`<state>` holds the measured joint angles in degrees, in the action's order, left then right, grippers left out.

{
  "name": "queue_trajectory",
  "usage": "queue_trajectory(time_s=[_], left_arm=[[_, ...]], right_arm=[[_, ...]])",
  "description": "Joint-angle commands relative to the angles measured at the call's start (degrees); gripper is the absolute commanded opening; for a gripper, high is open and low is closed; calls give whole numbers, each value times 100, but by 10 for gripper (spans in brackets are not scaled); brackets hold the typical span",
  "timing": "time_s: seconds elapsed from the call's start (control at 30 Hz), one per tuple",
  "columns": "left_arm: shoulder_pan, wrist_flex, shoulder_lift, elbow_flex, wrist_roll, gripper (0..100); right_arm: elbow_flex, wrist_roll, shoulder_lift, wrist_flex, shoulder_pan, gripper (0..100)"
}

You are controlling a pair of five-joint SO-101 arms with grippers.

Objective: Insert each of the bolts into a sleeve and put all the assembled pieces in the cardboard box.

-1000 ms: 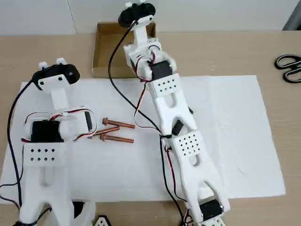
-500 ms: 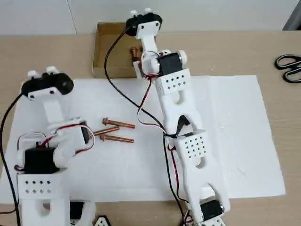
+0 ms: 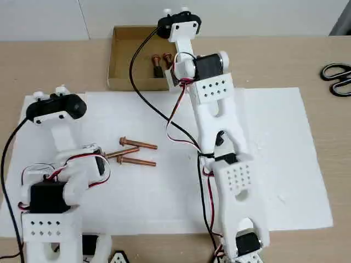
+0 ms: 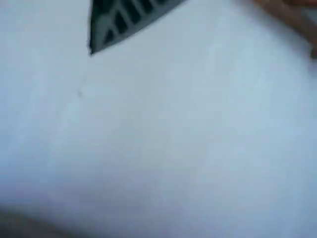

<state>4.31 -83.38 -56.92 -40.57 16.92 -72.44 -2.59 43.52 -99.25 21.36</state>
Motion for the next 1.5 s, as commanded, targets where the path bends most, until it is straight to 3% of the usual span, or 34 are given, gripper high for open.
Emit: queue_trajectory(time_s=[0.0,0.2,0.63,0.93,1.13,1.47], left_arm=[[35,-44,-132,-57,18,6],[35,-18,-132,-242,18,6],[35,-35,-141,-233,9,6],[35,9,-141,-198,9,6],[26,62,-141,-189,9,6],[26,668,-141,-224,9,6]], right_arm=[[1521,26,-1305,-84,-66,223],[3068,18,-2308,-66,-75,223],[4237,132,-2580,-75,-497,223],[4457,1688,-2580,-75,-690,223],[4484,1846,-2536,-75,-699,223],[4782,2787,-2035,-22,-1024,223]])
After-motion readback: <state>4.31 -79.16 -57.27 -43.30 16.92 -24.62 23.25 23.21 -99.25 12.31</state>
